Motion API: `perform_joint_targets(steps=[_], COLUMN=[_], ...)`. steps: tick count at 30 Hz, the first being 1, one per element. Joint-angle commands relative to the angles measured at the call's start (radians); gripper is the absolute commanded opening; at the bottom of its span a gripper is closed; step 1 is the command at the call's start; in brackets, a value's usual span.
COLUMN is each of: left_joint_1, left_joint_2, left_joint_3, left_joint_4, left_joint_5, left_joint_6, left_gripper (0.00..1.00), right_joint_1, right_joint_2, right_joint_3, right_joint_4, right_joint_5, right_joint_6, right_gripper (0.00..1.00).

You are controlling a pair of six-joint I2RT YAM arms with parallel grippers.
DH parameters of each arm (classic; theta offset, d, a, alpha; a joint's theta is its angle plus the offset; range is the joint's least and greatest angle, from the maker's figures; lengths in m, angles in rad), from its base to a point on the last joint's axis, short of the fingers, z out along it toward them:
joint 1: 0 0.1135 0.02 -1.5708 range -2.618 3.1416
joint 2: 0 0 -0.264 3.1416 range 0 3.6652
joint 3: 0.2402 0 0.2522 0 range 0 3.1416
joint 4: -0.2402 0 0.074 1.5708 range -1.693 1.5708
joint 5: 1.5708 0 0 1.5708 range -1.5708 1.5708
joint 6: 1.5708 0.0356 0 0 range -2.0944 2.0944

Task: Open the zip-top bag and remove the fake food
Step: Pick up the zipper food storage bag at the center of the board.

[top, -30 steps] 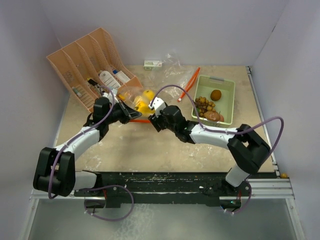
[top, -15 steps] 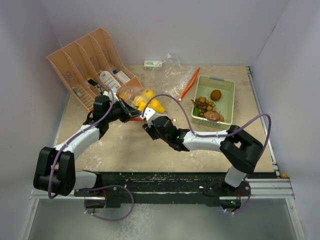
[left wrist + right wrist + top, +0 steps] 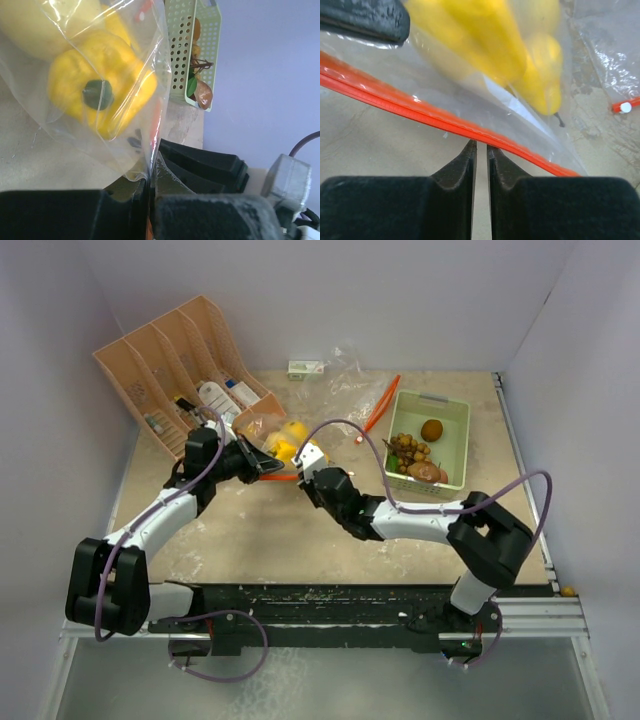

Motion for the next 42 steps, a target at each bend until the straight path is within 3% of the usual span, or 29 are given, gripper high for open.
perform_joint_targets(steps=[1,4,10,14,24,29,32,35,38,39,42], left_joint_1=[0.007,0.008,0.012,0.02,0.031,0.03,0.032,0.034,0.04,0.043,0.048], left_joint_2=[-0.014,-0.015,-0.011,0.015,0.044,0.053,0.046,0.041,0.039,0.04,0.035], left_joint_3=[0.047,0.05,0.054,0.096,0.169,0.175,0.153,0.157,0.16,0.16,0.162], left_joint_4=[0.019,0.014,0.015,-0.019,-0.067,-0.052,0.004,-0.008,-0.02,-0.021,-0.028], left_joint_5=[0.041,0.04,0.037,0.055,0.083,0.128,0.159,0.163,0.162,0.159,0.146], left_joint_6=[0.013,0.016,0.014,0.028,0.031,0.009,-0.042,-0.037,-0.025,-0.02,0.007], left_gripper=[0.04,0.05,0.07,0.09,0.14,0.15,0.15,0.16,0.17,0.21,0.41], right_joint_1=[-0.024,-0.028,-0.028,-0.028,-0.028,-0.035,-0.058,-0.077,-0.081,-0.081,-0.081], right_joint_2=[-0.086,-0.092,-0.164,-0.164,-0.121,-0.058,-0.026,-0.02,-0.047,-0.061,-0.109], right_joint_3=[-0.023,-0.017,-0.063,-0.062,-0.052,-0.012,0.029,0.054,0.058,0.055,0.034], right_joint_4=[0.104,0.091,0.098,0.075,0.08,0.123,0.131,0.13,0.106,0.097,0.068], right_joint_5=[0.012,0.018,-0.023,0.037,0.039,0.107,0.068,0.04,0.03,0.022,-0.01], right_joint_6=[-0.003,-0.022,-0.027,-0.086,-0.163,-0.215,-0.223,-0.221,-0.22,-0.216,-0.198], right_gripper=[0.17,0.23,0.58,0.66,0.74,0.66,0.57,0.36,0.06,0.0,0.0])
